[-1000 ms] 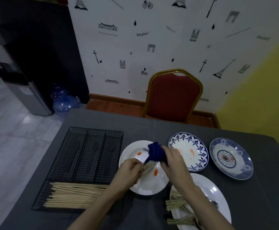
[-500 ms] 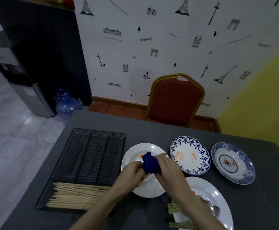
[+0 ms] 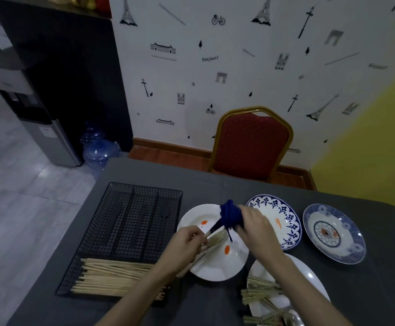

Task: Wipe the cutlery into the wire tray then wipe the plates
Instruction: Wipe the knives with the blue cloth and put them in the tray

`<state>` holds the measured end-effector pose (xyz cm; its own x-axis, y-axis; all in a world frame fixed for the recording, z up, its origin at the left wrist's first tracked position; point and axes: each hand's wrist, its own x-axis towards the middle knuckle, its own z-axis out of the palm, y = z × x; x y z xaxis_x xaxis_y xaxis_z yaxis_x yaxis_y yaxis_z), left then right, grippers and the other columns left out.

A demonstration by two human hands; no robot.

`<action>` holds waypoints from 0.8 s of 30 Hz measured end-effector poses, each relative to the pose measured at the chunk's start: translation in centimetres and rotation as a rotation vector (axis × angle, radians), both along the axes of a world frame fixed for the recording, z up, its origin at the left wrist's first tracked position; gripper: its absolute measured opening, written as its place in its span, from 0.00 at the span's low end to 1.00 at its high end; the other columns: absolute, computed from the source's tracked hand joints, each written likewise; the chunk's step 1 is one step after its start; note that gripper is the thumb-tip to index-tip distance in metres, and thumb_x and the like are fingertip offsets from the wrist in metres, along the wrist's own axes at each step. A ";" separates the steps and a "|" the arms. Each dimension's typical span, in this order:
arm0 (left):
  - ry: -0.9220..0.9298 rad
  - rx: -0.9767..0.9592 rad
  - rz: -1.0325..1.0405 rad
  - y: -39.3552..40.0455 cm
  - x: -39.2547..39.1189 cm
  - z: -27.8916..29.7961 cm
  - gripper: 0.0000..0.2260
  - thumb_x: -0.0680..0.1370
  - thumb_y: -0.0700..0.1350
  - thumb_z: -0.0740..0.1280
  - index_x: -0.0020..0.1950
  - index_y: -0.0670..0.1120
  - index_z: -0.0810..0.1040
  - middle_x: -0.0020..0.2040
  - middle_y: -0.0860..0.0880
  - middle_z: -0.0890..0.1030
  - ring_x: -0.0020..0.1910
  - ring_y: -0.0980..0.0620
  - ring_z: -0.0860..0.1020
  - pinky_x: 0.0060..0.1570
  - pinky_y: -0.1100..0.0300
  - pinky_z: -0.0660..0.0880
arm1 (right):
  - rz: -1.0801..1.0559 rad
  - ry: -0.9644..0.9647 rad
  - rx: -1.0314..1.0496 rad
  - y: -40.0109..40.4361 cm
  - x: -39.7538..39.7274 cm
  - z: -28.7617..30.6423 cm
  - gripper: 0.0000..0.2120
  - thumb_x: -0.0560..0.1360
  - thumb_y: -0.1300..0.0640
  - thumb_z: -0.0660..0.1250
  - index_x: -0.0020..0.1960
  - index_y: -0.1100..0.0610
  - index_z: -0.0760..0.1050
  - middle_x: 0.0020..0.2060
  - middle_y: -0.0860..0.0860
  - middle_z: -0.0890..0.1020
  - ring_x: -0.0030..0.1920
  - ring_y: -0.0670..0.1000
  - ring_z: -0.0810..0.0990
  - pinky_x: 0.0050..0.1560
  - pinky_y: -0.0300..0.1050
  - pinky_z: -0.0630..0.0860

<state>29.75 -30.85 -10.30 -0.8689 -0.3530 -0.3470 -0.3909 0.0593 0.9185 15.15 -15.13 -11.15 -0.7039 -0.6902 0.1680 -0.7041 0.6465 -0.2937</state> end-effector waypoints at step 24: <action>0.064 -0.230 -0.011 1.7 -1.3 0.5 0.07 0.81 0.43 0.60 0.46 0.43 0.75 0.30 0.55 0.76 0.27 0.62 0.71 0.30 0.66 0.66 | -0.073 -0.060 -0.228 -0.8 0.9 2.9 0.22 0.67 0.65 0.70 0.60 0.56 0.72 0.51 0.51 0.79 0.51 0.52 0.75 0.48 0.44 0.70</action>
<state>28.44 -29.17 -9.82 -0.8907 -0.4069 -0.2027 -0.3307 0.2741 0.9030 16.09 -15.98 -8.24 -0.7636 -0.5866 0.2697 -0.6351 0.6071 -0.4777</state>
